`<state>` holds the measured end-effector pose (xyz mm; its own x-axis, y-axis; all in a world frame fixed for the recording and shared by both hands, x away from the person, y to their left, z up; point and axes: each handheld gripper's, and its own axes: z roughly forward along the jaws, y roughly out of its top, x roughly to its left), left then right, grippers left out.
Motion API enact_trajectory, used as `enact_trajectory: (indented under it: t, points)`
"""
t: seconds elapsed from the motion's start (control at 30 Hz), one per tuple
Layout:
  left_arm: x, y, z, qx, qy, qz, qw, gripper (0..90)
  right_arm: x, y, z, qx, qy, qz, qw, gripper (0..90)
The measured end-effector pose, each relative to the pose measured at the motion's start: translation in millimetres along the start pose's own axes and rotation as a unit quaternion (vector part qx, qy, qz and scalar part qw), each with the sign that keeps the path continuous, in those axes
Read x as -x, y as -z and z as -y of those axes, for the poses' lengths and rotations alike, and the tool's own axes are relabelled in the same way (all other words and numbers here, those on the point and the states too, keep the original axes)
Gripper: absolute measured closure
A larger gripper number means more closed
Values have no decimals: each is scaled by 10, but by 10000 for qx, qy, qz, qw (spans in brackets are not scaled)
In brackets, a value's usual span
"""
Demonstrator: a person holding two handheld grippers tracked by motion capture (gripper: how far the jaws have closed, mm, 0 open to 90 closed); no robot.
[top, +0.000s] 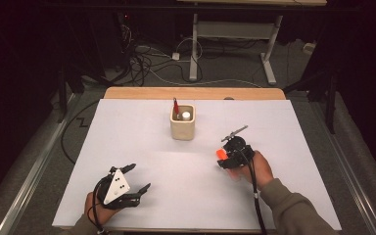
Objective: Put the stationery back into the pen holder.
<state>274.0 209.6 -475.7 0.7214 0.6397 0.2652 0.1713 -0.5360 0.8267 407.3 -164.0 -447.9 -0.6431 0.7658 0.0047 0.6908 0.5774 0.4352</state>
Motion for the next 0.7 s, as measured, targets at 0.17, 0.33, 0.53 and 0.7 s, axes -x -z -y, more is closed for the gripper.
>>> enact_trajectory:
  t: [0.17,0.33,0.53,0.7]
  points:
    - [4,-16,2,-35,-7,22,10000,220,-5,-60,-75,-202,32,74,9998,589]
    - [15,-37,-4,-51,-25,60,10000,220,12,-78,-153,-400,13,88,9992,625]
    - [25,-49,-17,-34,-52,79,9999,220,32,-90,-195,-446,61,76,9990,671]
    - [16,-50,-13,-23,-17,54,10000,220,25,-78,-143,-218,240,64,9995,673]
